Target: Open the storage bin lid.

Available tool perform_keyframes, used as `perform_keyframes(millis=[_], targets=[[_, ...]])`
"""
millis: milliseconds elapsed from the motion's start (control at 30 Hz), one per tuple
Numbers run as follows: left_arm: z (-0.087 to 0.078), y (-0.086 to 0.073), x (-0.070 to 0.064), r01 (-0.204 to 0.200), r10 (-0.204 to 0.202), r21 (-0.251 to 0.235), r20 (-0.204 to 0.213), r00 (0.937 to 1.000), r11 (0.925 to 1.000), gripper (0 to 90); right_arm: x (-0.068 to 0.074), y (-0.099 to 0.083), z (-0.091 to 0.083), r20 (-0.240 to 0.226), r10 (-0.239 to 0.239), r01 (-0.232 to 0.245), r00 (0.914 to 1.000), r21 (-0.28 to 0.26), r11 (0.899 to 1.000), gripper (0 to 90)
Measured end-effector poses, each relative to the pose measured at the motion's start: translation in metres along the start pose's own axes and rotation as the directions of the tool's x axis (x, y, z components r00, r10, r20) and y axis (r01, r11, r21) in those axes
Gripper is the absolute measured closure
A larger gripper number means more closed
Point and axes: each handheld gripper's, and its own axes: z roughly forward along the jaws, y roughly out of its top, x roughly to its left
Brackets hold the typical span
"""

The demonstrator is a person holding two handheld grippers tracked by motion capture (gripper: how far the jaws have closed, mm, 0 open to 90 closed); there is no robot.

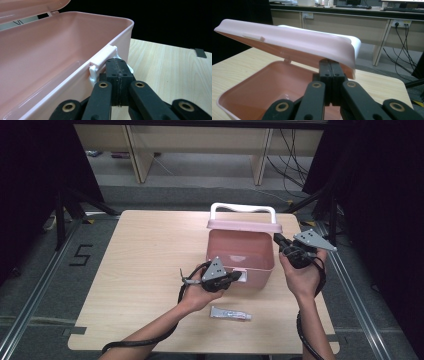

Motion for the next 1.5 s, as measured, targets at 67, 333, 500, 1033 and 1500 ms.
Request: perform_keyframes(millis=[67, 333, 500, 1033, 1500], targets=[[0.0, 0.0, 0.0, -0.002, 0.002, 0.001, 0.0, 1.0, 1.0, 89.8, -0.001, 0.002, 0.0, 0.002, -0.002, 0.002, 1.0, 0.001, 1.0, 90.0], [0.0, 0.0, 0.0, 0.002, -0.002, -0.002, 0.0, 1.0, 1.0, 89.7, -0.002, 0.006, 0.005, 0.013, -0.009, 0.01, 0.9999, -0.018, 1.0, 90.0], [0.0, 0.0, 0.0, 0.004, -0.004, -0.004, 0.0, 1.0, 1.0, 89.8, -0.003, 0.009, 0.008, 0.027, -0.003, 0.003, 0.9996, -0.024, 1.0, 90.0], [0.001, 0.0, 0.0, 0.009, -0.009, -0.005, -0.003, 1.0, 0.9999, 89.8, -0.004, 0.014, 0.016, 0.041, -0.004, 0.005, 0.9992, -0.033, 0.999, 90.0], [0.001, -0.001, -0.001, 0.012, -0.012, -0.007, -0.005, 0.9999, 0.9999, 89.8, -0.006, 0.019, 0.022, 0.055, -0.017, 0.02, 0.9983, -0.05, 0.999, 90.0]])
